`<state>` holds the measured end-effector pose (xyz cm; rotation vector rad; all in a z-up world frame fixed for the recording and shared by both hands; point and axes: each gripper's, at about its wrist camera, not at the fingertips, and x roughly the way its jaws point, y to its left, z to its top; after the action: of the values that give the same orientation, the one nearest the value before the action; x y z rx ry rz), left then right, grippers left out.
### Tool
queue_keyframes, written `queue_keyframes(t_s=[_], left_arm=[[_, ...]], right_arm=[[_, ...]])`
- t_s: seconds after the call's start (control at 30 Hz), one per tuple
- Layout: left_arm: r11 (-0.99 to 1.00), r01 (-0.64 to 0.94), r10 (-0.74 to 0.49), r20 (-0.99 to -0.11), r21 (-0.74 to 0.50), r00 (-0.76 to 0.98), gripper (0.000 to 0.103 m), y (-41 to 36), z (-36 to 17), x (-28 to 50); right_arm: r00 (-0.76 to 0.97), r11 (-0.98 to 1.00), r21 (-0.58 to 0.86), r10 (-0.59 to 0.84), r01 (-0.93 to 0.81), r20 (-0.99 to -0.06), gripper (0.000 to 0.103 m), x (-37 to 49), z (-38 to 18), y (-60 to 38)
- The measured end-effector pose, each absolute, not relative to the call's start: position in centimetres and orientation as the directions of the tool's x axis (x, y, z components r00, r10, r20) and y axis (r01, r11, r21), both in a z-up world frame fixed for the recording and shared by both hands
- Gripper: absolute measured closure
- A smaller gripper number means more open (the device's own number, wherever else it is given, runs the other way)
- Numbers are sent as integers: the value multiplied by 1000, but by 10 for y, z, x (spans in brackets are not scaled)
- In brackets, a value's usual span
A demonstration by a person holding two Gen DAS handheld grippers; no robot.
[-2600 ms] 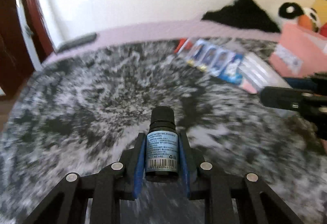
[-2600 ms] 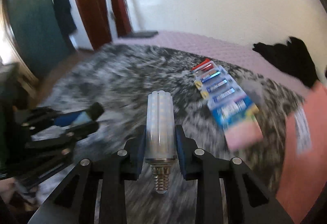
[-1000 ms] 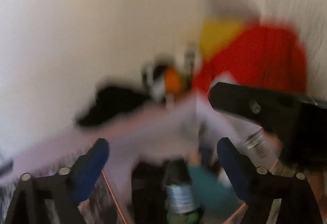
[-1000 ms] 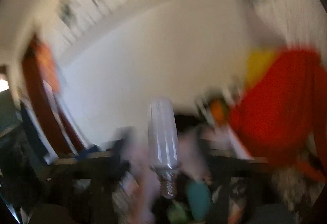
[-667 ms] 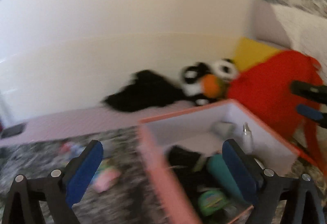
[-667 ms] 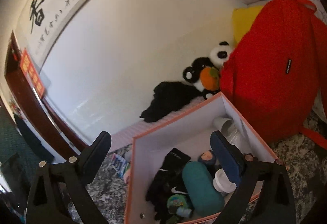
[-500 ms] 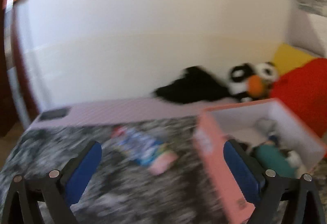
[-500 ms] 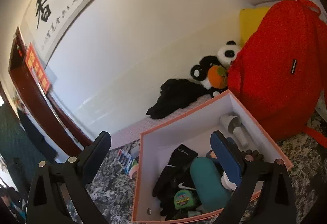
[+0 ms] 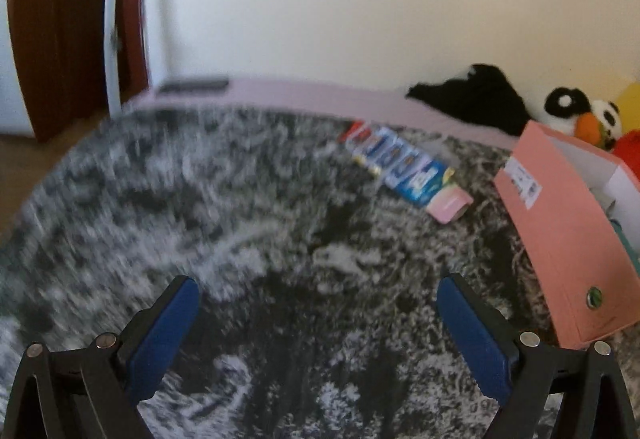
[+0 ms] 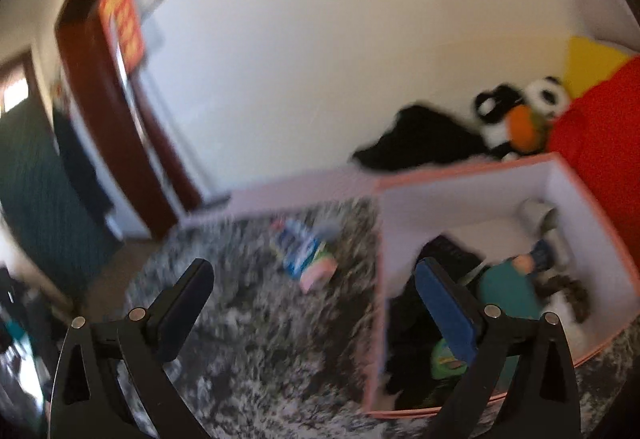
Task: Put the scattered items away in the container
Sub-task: 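Grasp the battery blister pack with the left gripper while the right grasps the pastel pouch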
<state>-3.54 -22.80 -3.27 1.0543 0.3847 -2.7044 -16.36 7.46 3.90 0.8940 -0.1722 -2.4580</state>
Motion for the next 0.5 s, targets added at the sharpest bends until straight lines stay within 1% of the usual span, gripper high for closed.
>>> queue_keyframes(t_s=[0.13, 0.27, 0.33, 0.4, 0.5], left_arm=[[-897, 333, -8, -743, -290, -669, 4, -254, -55, -73], [-845, 387, 54, -779, -369, -625, 4, -272, -72, -135], [-843, 395, 72, -803, -366, -592, 4, -274, -78, -172], [-856, 394, 72, -834, -333, -547, 4, -272, -85, -216], [-878, 389, 69, -877, -280, -475, 4, -266, -100, -272]], right_arm=[[-556, -848, 201, -481, 490, -678, 1, -164, -19, 6], [-570, -854, 110, -430, 509, -700, 1, -169, -60, -29], [-590, -861, 64, -398, 504, -703, 1, -176, -75, -39], [-605, -871, 27, -362, 490, -710, 1, -191, -90, -47], [-601, -883, 36, -347, 467, -720, 1, -222, -110, -55]])
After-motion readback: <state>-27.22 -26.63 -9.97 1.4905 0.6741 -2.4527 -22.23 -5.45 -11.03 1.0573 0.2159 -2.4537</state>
